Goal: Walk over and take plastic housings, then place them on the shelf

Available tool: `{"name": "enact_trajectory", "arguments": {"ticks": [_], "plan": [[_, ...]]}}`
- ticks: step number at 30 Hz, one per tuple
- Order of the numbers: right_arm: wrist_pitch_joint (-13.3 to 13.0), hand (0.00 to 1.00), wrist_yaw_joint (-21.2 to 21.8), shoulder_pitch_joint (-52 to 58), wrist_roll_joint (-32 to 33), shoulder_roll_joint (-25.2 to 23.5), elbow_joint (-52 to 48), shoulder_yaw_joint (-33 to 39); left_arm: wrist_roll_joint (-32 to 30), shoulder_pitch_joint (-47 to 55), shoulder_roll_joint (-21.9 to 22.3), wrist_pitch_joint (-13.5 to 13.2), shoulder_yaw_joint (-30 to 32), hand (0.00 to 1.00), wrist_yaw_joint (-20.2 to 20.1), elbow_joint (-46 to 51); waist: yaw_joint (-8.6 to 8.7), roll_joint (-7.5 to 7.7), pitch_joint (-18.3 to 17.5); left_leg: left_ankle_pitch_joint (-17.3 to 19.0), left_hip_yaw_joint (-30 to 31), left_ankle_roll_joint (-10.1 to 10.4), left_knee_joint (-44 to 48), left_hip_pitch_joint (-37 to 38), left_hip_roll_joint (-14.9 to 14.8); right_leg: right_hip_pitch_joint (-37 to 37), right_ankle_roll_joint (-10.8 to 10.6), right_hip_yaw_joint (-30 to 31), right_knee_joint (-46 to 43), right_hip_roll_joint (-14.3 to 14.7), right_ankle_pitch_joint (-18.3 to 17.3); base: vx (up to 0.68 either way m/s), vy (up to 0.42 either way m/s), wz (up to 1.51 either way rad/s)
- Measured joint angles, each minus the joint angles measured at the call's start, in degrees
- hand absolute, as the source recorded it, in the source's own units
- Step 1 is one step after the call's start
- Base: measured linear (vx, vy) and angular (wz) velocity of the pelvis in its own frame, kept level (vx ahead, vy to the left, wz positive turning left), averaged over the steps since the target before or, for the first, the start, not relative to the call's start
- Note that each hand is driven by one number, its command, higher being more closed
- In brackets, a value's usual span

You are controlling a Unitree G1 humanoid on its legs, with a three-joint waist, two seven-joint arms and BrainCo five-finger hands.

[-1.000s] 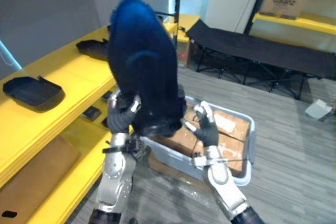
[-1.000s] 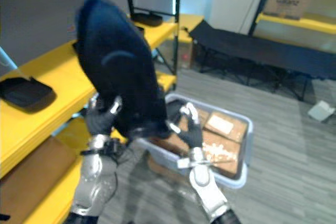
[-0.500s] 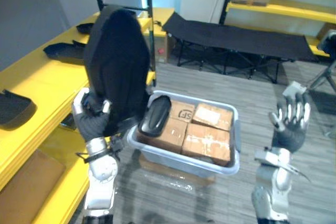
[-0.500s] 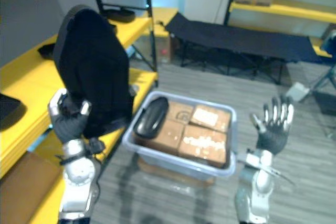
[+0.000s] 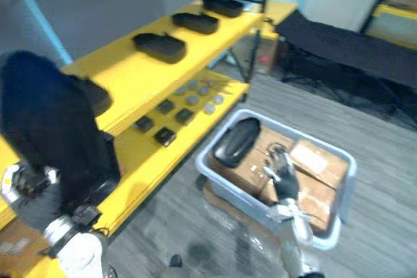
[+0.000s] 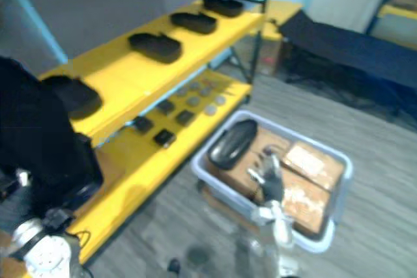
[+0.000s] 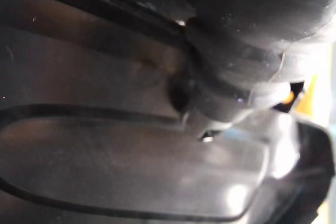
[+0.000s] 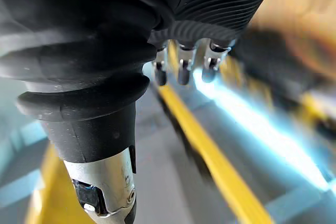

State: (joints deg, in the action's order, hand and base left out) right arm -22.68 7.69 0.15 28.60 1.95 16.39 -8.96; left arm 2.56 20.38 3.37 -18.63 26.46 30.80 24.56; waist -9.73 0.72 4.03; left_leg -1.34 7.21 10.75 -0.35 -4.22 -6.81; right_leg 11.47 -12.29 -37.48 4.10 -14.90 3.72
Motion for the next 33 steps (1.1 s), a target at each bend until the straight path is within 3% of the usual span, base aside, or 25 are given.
{"name": "enact_trajectory", "arguments": {"ticks": [1,2,7,9,11,15,18,20,22,24,27,29,30,31,33], "plan": [[0.0,0.0,-0.1,-0.7,-0.3,0.1,0.1,-0.4,0.3,0.3,0.0,-0.1,0.5,1.0,-0.1,0.0,-0.6,0.0,0.0,0.0,0.3,0.0,0.0,0.0,0.0,0.2,0.0,-0.5,0.0,0.0,0.0,0.03,-0.032,0.37],[-0.1,0.0,-0.3,-4.2,-0.4,0.9,0.4,-2.1,2.1,2.0,0.4,-0.3,2.7,1.0,-0.5,0.0,-2.48,0.07,0.0,0.0,1.4,0.0,0.0,0.2,0.2,0.9,0.4,-1.8,-0.9,0.0,-0.3,0.03,-0.029,0.3],[0.2,0.0,-2.0,-10.9,-0.2,2.1,0.5,-3.9,4.3,3.9,1.9,-2.1,4.9,1.0,-2.2,-0.1,-3.98,0.78,1.5,2.3,1.5,-0.4,4.6,0.3,0.7,2.0,1.2,-1.9,-3.6,-1.0,-1.4,0.0,0.004,0.03],[1.5,0.0,-2.7,-9.7,-0.3,1.9,0.3,-4.1,5.8,3.1,1.6,-2.7,4.4,1.0,-3.8,-0.4,-3.57,0.95,2.7,4.7,1.5,-1.0,10.0,-1.4,1.7,5.0,-0.1,-5.2,-3.4,-1.2,-2.6,-0.07,0.007,0.33],[2.1,0.0,-3.0,-8.1,-0.4,2.0,0.2,-4.1,6.3,1.9,1.6,-2.8,3.4,1.0,-4.8,-0.5,-3.33,1.2,2.8,4.3,1.3,-1.4,10.3,-2.1,1.7,5.7,-0.1,-7.1,-3.5,-1.0,-2.7,-0.07,-0.006,0.51],[4.0,0.0,-3.9,-3.1,-4.9,2.1,-1.2,-4.3,7.3,1.4,1.5,-3.3,1.3,1.0,-6.8,-0.5,-2.47,1.8,3.1,0.4,-1.2,-2.6,5.4,-2.9,1.3,5.2,0.5,-9.6,-4.0,-1.2,-3.8,-0.05,0.002,0.45],[4.2,0.0,-2.7,-1.8,-5.3,2.2,-2.6,-5.2,7.7,0.3,1.2,-3.4,-0.3,1.0,-7.4,-0.6,-1.97,0.96,4.1,-1.3,-0.3,-2.8,3.9,-4.1,1.5,2.6,2.0,-6.5,-7.3,-1.4,-6.4,-0.03,0.015,0.27],[3.4,0.0,-2.5,1.4,-7.0,2.6,-4.8,-4.6,7.6,-3.5,-0.9,-3.4,-3.9,1.0,-9.5,-1.4,-0.16,1.44,4.6,-4.0,3.9,-1.9,1.9,-4.4,2.9,1.8,6.4,2.4,-11.5,-1.4,-10.4,-0.01,-0.013,0.94],[2.6,0.0,-2.5,2.3,-7.5,3.1,-4.9,-4.5,7.6,-6.3,-3.8,-3.4,-6.5,1.0,-11.0,-3.2,1.33,2.24,5.0,-5.9,5.5,-1.7,0.4,-4.2,3.4,1.7,5.4,5.8,-14.9,-1.7,-11.4,-0.01,-0.026,0.96],[1.9,0.0,-2.4,1.9,-7.4,2.9,-4.8,-4.0,7.6,-7.8,-5.6,-3.3,-7.7,1.0,-10.9,-4.6,1.01,3.18,5.2,-6.3,5.6,-1.3,0.2,-4.2,3.5,1.7,3.8,5.5,-15.5,-1.8,-12.6,-0.01,-0.067,0.3],[0.9,0.0,-1.8,1.2,-7.4,3.0,-4.9,-3.0,7.6,-6.4,-4.5,-2.5,-7.9,1.0,-9.6,-5.5,1.08,1.77,6.2,-6.8,5.1,-1.2,0.8,-3.9,3.0,2.9,3.4,4.8,-14.1,-1.1,-12.8,-0.05,-0.056,-0.05],[1.1,0.0,-1.1,2.2,-7.4,3.3,-6.2,-2.5,7.7,-4.7,-4.4,-2.4,-8.9,1.0,-9.5,-5.5,1.27,-0.05,7.4,-7.8,3.9,-1.4,0.8,-3.9,2.3,4.0,2.8,4.2,-13.0,0.1,-13.2,-0.11,-0.017,0.12],[1.2,0.0,-1.0,2.7,-7.4,3.4,-6.8,-2.5,7.8,-4.4,-4.3,-2.4,-9.4,1.0,-9.6,-5.5,1.44,-0.23,7.7,-8.3,1.6,-2.1,0.7,-4.0,2.3,4.6,2.2,3.4,-12.8,0.1,-13.7,-0.13,-0.003,0.52],[1.2,0.0,-0.7,3.7,-7.4,3.4,-7.4,-2.5,7.9,-3.9,-3.9,-2.3,-10.0,1.0,-9.9,-5.6,2.48,-0.58,8.4,-8.3,-3.0,-5.0,0.6,-4.1,1.8,6.0,0.9,1.1,-12.5,0.1,-14.1,-0.11,0.014,0.63],[1.1,0.0,-0.1,5.1,-7.4,4.1,-7.5,-2.6,7.8,-2.5,-3.4,-2.3,-10.6,1.0,-10.7,-5.6,3.67,-0.79,8.5,-8.1,-9.8,-5.7,1.5,-5.5,0.2,6.9,0.1,-1.9,-12.6,0.1,-14.8,-0.15,0.037,0.87]]}}
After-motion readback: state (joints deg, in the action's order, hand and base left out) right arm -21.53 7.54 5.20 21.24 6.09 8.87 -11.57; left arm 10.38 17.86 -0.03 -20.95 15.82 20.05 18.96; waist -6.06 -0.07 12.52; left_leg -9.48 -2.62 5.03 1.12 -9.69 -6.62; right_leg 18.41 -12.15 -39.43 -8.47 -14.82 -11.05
